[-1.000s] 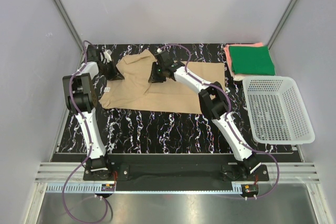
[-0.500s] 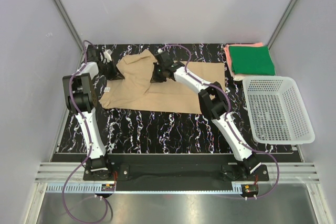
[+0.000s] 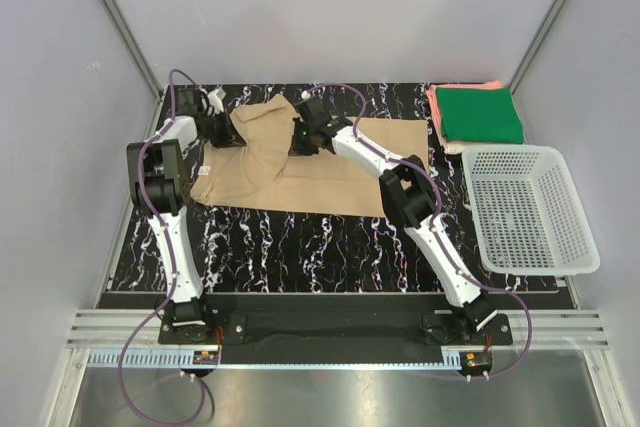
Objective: Fold and stack the t-shirts
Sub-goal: Fold the tshirt
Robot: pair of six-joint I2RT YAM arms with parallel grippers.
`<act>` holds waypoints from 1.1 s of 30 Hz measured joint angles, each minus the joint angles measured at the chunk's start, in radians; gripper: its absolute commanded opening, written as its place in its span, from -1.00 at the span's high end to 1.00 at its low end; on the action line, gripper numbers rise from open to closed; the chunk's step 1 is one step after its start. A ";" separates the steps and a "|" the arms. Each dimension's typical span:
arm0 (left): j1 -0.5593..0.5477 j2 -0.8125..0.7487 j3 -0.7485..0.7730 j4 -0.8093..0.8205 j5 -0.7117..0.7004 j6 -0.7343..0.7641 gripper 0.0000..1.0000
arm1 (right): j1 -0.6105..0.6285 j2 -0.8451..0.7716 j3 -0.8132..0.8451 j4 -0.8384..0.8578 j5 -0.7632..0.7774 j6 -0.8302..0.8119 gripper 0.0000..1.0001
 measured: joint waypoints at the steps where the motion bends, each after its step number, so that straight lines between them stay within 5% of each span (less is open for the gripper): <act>1: 0.000 -0.002 0.000 0.002 -0.003 0.000 1.00 | 0.000 -0.005 -0.004 0.000 0.000 -0.002 1.00; 5: 0.000 -0.002 0.000 0.014 -0.013 0.000 1.00 | 0.000 -0.012 -0.008 0.004 0.000 -0.007 0.97; 8: 0.000 -0.002 -0.001 0.017 -0.021 0.000 1.00 | 0.000 -0.012 -0.008 0.010 -0.004 0.006 0.50; 14: 0.000 -0.004 -0.019 0.023 -0.028 0.000 1.00 | 0.004 -0.012 -0.009 0.014 -0.002 0.047 0.29; 29: 0.000 -0.013 -0.035 0.031 -0.034 0.002 1.00 | 0.029 0.003 0.011 -0.023 0.049 0.079 0.34; 33: 0.000 -0.013 -0.035 0.032 -0.034 0.002 1.00 | 0.030 0.028 0.051 -0.031 0.054 0.077 0.70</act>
